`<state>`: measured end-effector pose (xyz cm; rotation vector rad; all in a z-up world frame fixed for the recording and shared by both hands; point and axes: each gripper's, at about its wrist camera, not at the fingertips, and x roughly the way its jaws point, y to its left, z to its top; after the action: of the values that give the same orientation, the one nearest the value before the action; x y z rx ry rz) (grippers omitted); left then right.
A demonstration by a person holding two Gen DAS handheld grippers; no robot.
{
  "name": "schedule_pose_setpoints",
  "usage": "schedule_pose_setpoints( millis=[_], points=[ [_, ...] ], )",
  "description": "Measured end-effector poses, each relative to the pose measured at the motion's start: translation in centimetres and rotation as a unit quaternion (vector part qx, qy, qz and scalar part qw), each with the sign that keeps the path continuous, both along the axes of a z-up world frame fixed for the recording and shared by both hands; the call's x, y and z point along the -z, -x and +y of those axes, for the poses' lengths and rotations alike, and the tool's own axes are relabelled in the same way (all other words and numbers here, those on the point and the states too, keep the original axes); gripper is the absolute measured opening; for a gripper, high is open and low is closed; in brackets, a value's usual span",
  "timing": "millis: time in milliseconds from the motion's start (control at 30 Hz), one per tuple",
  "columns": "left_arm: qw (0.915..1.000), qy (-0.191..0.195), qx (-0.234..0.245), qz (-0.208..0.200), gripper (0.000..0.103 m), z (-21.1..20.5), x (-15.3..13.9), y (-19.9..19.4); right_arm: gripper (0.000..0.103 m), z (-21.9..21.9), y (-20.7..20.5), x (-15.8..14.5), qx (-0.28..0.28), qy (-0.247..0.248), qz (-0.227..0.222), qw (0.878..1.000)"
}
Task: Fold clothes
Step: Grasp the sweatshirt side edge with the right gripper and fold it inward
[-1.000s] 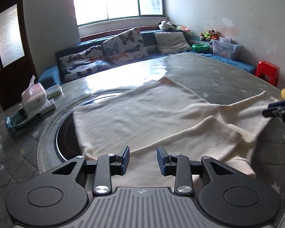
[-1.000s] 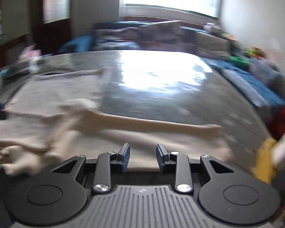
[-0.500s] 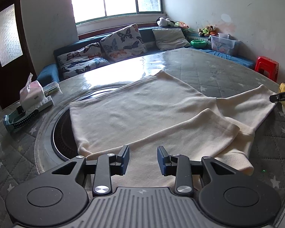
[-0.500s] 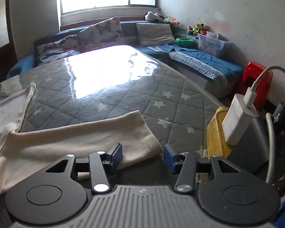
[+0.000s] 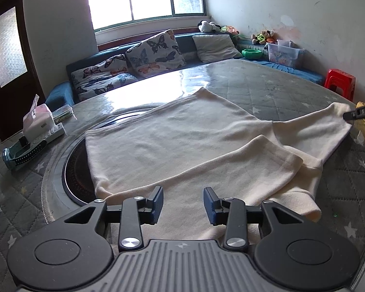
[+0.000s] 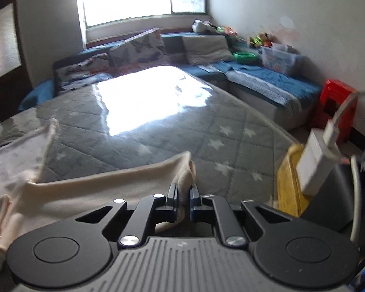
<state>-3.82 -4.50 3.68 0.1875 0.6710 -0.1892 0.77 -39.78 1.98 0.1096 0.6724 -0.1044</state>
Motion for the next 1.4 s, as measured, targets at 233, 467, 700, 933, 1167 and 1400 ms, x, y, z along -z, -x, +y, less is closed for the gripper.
schedule_pose_setpoints(
  millis=[233,467,700,933,1167,1400],
  points=[
    [0.9999,0.002,-0.015,-0.004,0.043,1.1,-0.3,0.5,0.008,3.1,0.6,-5.9,-0.091,-0.024,-0.053,0.994],
    [0.9992,0.007,-0.037,-0.012,0.044,3.0,-0.6,1.8,0.008,8.8,0.9,-11.8,-0.201,-0.037,-0.097,0.974],
    [0.9979,0.017,-0.059,-0.02,0.045,4.8,-0.8,3.3,0.008,16.4,0.6,-15.5,-0.302,-0.014,-0.122,0.945],
    [0.9962,0.027,-0.078,-0.026,0.045,6.2,-0.8,4.4,0.008,22.8,0.8,-15.6,-0.376,0.002,-0.113,0.92],
    [0.9943,0.032,-0.099,-0.022,0.046,7.6,-0.4,5.4,0.008,26.9,1.3,-13.0,-0.428,0.003,-0.078,0.901],
    [0.9925,0.031,-0.117,-0.017,0.047,8.8,-0.1,6.1,0.008,30.3,1.6,-8.7,-0.465,-0.001,-0.026,0.885]
  ],
)
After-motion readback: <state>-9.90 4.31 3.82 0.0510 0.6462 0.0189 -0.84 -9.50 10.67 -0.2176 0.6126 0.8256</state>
